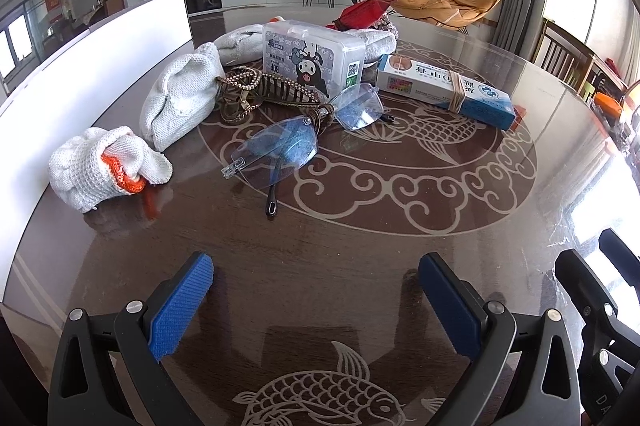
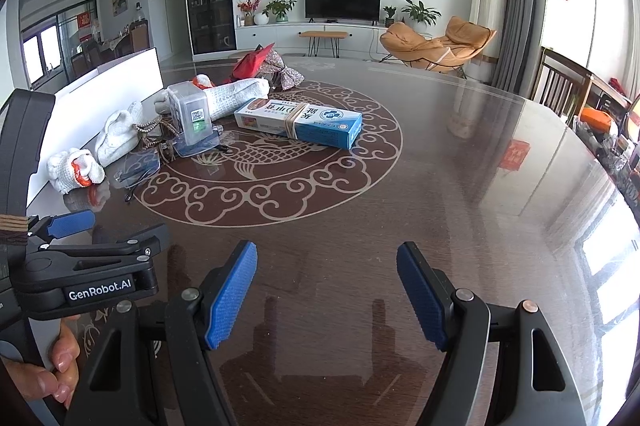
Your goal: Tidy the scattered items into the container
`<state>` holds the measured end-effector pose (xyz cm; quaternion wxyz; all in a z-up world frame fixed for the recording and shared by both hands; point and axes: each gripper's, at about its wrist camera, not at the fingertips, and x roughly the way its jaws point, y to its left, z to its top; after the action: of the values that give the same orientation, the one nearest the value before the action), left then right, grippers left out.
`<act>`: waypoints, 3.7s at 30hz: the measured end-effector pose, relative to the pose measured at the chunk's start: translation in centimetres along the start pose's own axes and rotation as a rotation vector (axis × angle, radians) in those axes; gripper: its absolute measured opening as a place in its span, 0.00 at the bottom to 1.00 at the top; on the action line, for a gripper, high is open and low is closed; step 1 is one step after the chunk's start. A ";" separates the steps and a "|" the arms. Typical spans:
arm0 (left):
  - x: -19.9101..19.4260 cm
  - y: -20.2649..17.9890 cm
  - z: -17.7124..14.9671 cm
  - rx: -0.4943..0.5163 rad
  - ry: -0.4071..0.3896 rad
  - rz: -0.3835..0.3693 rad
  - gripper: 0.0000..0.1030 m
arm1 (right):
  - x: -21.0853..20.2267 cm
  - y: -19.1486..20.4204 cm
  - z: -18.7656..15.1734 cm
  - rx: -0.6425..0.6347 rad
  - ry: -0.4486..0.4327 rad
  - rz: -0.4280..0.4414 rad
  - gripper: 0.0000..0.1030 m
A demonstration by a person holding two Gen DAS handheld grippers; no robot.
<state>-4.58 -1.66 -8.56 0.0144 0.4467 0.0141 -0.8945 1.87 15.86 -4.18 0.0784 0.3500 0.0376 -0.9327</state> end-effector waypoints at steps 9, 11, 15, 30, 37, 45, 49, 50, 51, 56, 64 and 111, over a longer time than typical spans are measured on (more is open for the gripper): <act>0.1 -0.2 -0.1 0.013 0.003 0.005 1.00 | 0.0 0.0 0.0 0.003 0.000 0.002 0.72; 0.0 -0.2 -0.1 0.012 0.002 0.006 1.00 | 0.0 -0.1 0.0 0.008 -0.001 0.003 0.72; -0.1 -0.2 -0.4 -0.003 0.000 0.019 1.00 | 0.0 -0.2 0.0 0.017 -0.001 0.007 0.72; -0.2 -0.1 -0.4 -0.006 -0.004 0.019 1.00 | 0.6 -0.1 0.1 0.023 0.026 0.006 0.72; -0.2 -0.1 -0.4 -0.012 -0.006 0.024 1.00 | 0.8 -0.1 0.1 0.022 0.037 0.006 0.72; -0.2 -0.1 -0.4 -0.012 -0.007 0.025 1.00 | 1.0 0.0 0.0 0.018 0.044 0.001 0.72; -0.2 -0.1 -0.4 -0.012 -0.007 0.025 1.00 | 1.0 0.0 0.1 0.018 0.044 -0.001 0.72; -0.2 -0.1 -0.4 -0.012 -0.007 0.025 1.00 | 1.0 0.0 0.1 0.018 0.044 -0.001 0.72; -0.2 -0.1 -0.4 -0.012 -0.007 0.024 1.00 | 1.0 0.0 0.0 0.017 0.044 -0.002 0.72; -0.2 -0.1 -0.4 -0.012 -0.007 0.025 1.00 | 1.1 0.1 0.0 0.011 0.046 -0.007 0.72; -0.2 -0.1 -0.4 -0.013 -0.007 0.026 1.00 | 1.1 0.4 0.0 -0.002 0.051 -0.018 0.72; -1.2 10.6 4.3 0.562 0.011 -0.210 1.00 | 1.1 0.2 0.2 0.021 0.047 0.012 0.72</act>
<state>-6.87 -12.37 -5.11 -0.2022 0.4341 -0.1878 -0.8575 0.97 15.50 -4.79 0.0793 0.3731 0.0276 -0.9240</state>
